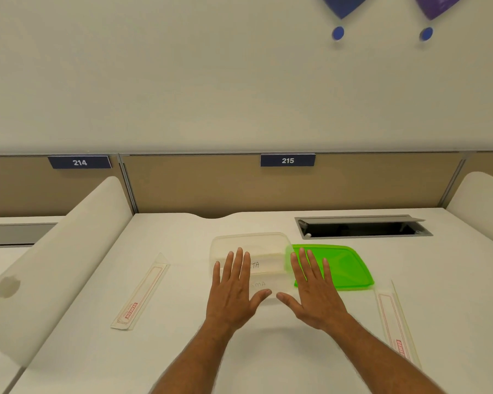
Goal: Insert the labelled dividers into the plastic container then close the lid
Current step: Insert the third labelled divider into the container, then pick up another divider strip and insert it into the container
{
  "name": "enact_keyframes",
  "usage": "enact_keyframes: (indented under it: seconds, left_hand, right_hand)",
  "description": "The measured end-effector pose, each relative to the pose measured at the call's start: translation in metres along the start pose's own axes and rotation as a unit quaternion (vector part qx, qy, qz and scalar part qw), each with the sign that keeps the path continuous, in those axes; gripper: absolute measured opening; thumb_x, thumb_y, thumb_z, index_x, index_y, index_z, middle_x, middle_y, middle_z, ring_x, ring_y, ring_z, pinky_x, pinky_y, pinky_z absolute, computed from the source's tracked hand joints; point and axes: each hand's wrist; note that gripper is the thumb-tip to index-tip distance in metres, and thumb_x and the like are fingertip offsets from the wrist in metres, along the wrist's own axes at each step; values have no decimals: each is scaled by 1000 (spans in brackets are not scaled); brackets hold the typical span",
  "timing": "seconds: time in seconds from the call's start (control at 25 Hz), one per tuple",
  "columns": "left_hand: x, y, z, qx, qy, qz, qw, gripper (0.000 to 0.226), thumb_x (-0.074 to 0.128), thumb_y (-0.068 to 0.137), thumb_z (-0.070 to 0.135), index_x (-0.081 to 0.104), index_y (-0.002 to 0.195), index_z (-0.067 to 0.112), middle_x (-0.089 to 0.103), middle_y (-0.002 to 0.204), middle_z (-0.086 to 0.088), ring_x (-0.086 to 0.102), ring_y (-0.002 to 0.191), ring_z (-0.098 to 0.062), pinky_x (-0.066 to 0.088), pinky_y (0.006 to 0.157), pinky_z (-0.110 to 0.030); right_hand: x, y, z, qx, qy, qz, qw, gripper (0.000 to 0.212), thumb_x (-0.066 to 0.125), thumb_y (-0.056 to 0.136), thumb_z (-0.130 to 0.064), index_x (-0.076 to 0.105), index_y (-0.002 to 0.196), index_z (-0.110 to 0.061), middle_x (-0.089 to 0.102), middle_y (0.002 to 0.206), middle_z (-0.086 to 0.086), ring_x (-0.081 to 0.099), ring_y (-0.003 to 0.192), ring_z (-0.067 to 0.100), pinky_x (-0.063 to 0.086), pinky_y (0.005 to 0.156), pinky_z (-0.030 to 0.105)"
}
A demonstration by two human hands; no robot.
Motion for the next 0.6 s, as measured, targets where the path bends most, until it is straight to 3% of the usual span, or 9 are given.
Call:
enact_keyframes:
  seconds: [0.6]
  left_hand:
    - [20, -4, 93, 81, -36, -35, 995, 93, 23, 89, 79, 23, 154, 12, 22, 161, -9, 20, 148, -31, 13, 112, -51]
  right_hand:
    - [-10, -67, 83, 122, -32, -58, 990, 95, 22, 85, -79, 14, 154, -14, 11, 162, 13, 3, 149, 29, 6, 116, 57]
Point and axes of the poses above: each hand's wrist, its own y-axis towards the middle knuckle, its own x-axis out of the palm, z = x × y
